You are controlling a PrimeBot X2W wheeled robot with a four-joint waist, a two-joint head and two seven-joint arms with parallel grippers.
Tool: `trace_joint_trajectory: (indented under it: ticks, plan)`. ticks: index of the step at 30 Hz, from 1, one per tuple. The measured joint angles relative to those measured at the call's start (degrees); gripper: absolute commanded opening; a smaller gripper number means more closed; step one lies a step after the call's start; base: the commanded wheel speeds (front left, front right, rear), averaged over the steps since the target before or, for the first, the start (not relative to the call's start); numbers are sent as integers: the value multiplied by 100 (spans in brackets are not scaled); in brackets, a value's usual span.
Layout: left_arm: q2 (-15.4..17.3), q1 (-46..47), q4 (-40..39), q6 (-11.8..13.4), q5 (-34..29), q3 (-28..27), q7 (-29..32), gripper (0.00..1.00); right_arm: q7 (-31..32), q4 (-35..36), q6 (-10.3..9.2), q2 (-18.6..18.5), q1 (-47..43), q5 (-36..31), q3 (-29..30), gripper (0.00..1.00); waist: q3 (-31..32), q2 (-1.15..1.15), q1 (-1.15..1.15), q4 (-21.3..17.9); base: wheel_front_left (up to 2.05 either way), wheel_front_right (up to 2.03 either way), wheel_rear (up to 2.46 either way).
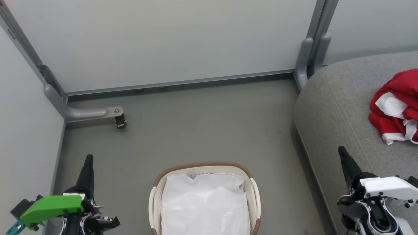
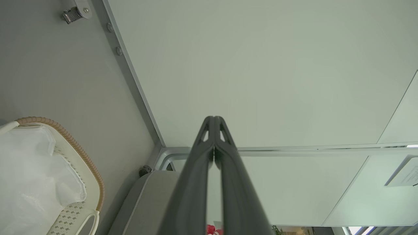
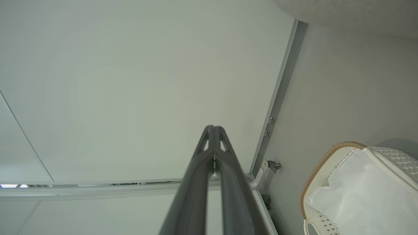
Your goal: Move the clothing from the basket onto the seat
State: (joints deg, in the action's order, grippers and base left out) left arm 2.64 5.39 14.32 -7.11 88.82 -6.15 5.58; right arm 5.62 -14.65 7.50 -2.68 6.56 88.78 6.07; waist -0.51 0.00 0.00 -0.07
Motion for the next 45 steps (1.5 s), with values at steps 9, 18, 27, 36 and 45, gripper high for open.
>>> trace_joint_trajectory:
  ticks: [9, 18, 27, 36, 45]
  plan:
    - [1, 36, -15, -20, 327, -32, 92, 0, 93, 52, 0, -2, -6, 326, 45, 0, 32, 0, 0, 7, 0, 0, 0]
    - [2, 56, -21, -27, 349, -36, 98, 0, 93, 59, 0, -2, -7, 353, 49, 0, 34, 0, 0, 7, 0, 0, 0]
    - [2, 56, -21, -27, 349, -36, 98, 0, 93, 59, 0, -2, -7, 353, 49, 0, 34, 0, 0, 7, 0, 0, 0]
    - [2, 56, -21, -27, 349, -36, 98, 0, 93, 59, 0, -2, -7, 353, 49, 0, 34, 0, 0, 7, 0, 0, 0]
    - [2, 56, -21, -27, 349, -36, 98, 0, 93, 59, 0, -2, -7, 353, 49, 0, 34, 0, 0, 7, 0, 0, 0]
